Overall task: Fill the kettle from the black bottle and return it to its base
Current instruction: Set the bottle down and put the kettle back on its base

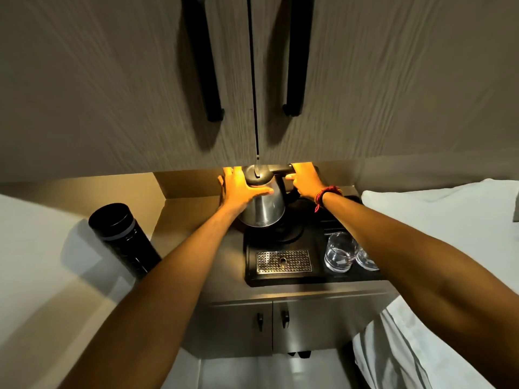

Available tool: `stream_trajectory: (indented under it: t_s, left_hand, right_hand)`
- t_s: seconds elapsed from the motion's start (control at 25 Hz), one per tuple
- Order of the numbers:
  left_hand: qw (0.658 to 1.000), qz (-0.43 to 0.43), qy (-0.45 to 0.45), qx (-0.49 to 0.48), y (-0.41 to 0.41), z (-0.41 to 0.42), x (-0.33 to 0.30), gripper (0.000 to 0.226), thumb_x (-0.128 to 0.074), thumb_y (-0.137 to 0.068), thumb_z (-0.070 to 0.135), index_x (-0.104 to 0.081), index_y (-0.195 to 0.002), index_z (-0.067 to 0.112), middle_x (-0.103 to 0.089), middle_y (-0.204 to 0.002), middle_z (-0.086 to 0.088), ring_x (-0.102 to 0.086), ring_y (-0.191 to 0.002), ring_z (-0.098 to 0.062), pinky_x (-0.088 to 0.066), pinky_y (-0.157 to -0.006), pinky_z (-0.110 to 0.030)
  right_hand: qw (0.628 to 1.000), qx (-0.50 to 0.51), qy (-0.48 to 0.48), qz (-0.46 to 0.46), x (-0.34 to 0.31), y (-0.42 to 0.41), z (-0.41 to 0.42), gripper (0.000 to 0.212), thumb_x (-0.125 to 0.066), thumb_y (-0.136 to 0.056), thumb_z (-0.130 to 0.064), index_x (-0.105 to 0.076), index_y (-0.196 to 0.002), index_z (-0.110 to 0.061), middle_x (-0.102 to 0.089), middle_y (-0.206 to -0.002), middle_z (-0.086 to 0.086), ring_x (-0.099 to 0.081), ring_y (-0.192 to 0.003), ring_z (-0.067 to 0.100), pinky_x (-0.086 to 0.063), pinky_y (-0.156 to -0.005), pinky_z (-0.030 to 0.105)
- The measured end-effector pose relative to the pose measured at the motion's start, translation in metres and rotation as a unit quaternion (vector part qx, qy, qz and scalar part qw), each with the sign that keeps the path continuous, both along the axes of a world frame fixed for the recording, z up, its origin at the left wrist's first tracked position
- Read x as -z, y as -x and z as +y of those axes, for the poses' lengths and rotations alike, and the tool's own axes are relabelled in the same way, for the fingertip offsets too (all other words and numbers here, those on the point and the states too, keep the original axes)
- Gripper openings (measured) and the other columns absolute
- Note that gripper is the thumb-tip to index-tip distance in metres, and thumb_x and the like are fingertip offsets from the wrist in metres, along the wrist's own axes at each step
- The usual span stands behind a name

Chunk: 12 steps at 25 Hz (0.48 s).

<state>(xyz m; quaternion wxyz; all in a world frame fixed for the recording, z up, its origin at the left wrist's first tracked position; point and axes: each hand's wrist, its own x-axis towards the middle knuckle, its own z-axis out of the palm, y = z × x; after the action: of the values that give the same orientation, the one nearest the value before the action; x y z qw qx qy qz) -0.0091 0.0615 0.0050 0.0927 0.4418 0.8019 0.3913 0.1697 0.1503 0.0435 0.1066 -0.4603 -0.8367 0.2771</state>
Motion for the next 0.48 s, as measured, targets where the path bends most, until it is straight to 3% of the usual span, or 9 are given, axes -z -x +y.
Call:
stream_trajectory:
  t_s: [0.04,0.08,0.12,0.16,0.28,0.48]
  left_hand:
    - [1.0,-0.006,0.008,0.011,-0.008,0.006,0.002,0.093,-0.092,-0.05,0.058,-0.056,-0.122,0.011,-0.045,-0.121,-0.012,-0.043,-0.119,-0.033,-0.038,-0.106,-0.047]
    - [1.0,-0.014,0.015,0.019,-0.014,0.012,0.006,0.094,-0.091,-0.05,0.06,-0.054,-0.122,0.013,-0.044,-0.121,-0.01,-0.041,-0.118,-0.032,-0.04,-0.104,-0.048]
    - [0.999,-0.017,0.024,0.024,-0.021,0.016,0.009,0.094,-0.09,-0.05,0.062,-0.053,-0.123,0.014,-0.043,-0.121,-0.009,-0.04,-0.117,-0.031,-0.041,-0.101,-0.047]
    - [0.999,-0.012,0.03,0.031,-0.025,0.02,0.014,0.095,-0.089,-0.05,0.064,-0.052,-0.123,0.014,-0.042,-0.12,-0.009,-0.04,-0.116,-0.03,-0.042,-0.099,-0.046]
    - [0.997,0.006,0.053,0.05,-0.041,0.026,0.026,0.099,-0.086,-0.051,0.069,-0.05,-0.127,0.016,-0.042,-0.121,-0.008,-0.04,-0.115,-0.03,-0.041,-0.096,-0.043]
    - [0.995,0.046,0.068,0.053,-0.049,0.03,0.029,0.104,-0.08,-0.054,0.074,-0.047,-0.134,0.016,-0.043,-0.125,-0.008,-0.041,-0.116,-0.031,-0.043,-0.095,-0.044]
  right_hand:
    - [0.999,0.029,-0.024,0.028,0.006,-0.003,0.008,0.032,-0.044,-0.092,0.016,-0.058,-0.074,-0.007,-0.056,-0.078,0.008,-0.061,-0.068,0.002,-0.041,-0.059,0.009]
    - [0.996,0.034,-0.035,0.07,0.008,-0.005,0.012,0.025,-0.047,-0.088,0.019,-0.066,-0.093,0.003,-0.063,-0.096,0.017,-0.066,-0.088,0.015,-0.041,-0.067,0.001]
    - [0.994,0.015,-0.066,0.084,0.014,-0.007,0.021,0.032,-0.05,-0.085,0.02,-0.064,-0.109,0.006,-0.062,-0.111,0.021,-0.063,-0.1,0.025,-0.042,-0.071,-0.003]
    - [0.993,0.006,-0.074,0.088,0.02,-0.01,0.028,0.036,-0.052,-0.083,0.019,-0.062,-0.115,0.004,-0.06,-0.116,0.021,-0.061,-0.102,0.029,-0.046,-0.077,0.001]
    - [0.994,0.003,-0.082,0.07,0.044,-0.026,0.041,0.032,-0.06,-0.085,0.005,-0.061,-0.114,-0.008,-0.061,-0.113,0.012,-0.062,-0.102,0.028,-0.054,-0.091,0.04]
    - [0.993,0.008,-0.078,0.093,0.056,-0.034,0.049,0.032,-0.062,-0.087,-0.005,-0.06,-0.118,-0.013,-0.062,-0.115,0.008,-0.062,-0.107,0.027,-0.054,-0.091,0.043]
